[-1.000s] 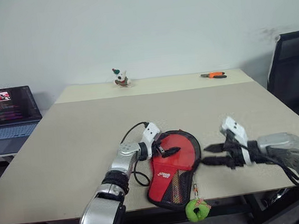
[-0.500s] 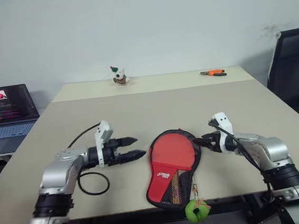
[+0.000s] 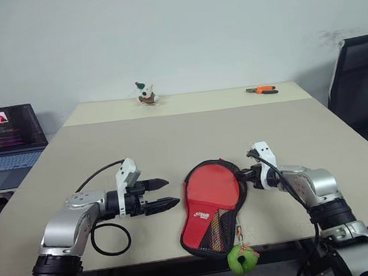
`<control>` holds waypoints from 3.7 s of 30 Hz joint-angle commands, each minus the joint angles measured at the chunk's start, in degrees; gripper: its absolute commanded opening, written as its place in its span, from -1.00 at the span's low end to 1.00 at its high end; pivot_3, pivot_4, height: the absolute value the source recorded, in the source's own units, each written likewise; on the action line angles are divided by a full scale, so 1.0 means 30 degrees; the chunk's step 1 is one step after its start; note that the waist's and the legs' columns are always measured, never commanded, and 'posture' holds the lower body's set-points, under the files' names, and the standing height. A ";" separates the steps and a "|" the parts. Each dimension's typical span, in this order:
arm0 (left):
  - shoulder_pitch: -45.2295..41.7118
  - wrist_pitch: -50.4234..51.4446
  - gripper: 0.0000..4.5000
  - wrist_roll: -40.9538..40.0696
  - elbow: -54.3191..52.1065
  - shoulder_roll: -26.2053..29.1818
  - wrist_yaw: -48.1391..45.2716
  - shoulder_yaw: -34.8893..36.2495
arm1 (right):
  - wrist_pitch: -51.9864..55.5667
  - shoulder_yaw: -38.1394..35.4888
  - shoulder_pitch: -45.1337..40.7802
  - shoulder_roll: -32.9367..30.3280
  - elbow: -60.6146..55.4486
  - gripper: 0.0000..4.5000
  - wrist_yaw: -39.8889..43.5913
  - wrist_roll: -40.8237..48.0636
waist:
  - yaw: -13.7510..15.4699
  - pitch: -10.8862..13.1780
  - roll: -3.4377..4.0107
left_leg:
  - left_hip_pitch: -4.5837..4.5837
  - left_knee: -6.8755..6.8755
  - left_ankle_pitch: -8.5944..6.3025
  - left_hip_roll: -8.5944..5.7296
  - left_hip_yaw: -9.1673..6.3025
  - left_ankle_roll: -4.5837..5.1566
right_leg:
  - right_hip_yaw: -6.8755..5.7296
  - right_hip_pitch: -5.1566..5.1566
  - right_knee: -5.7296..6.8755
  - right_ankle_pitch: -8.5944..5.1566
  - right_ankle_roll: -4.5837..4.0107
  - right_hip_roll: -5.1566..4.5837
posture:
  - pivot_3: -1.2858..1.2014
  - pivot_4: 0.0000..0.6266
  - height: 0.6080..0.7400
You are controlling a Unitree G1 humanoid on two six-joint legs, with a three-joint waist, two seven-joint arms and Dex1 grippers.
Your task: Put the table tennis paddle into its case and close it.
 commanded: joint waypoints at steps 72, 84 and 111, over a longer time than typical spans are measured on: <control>-0.8954 -1.3460 1.00 0.7612 1.6396 -0.6562 -0.1410 -0.5011 | 0.0964 0.4243 0.9709 -0.8187 -1.7282 0.98 0.4844 0.0621 | 0.0074 0.0057 0.0002 | -0.0158 0.0256 -0.0004 -0.0057 -0.0012 0.0006 | -0.0071 -0.0002 -0.0009 -0.0015 0.0114 0.0103 | 0.03 -0.52 1.00; -0.8441 -1.3063 1.00 0.7511 1.5543 -0.6273 -0.1425 -0.4861 | -0.0412 0.4782 0.9401 -0.7672 -1.5433 0.42 0.4695 -0.0339 | 0.0075 0.0057 0.0000 | -0.0158 0.0270 -0.0004 -0.0052 -0.0016 0.0006 | -0.0070 -0.0001 0.0001 -0.0012 0.0113 0.0106 | 0.03 -0.52 1.00; -0.8116 -1.3836 1.00 0.8504 1.6428 -0.6559 -0.1902 -0.5514 | -0.4325 0.4642 0.5557 -1.0815 -1.2549 -0.99 1.0301 -0.1394 | 0.0096 0.0057 0.0002 | -0.0161 0.0273 -0.0006 -0.0058 -0.0007 0.0011 | -0.0073 0.0000 -0.0003 0.0046 0.0021 0.0091 | 0.03 -0.52 1.00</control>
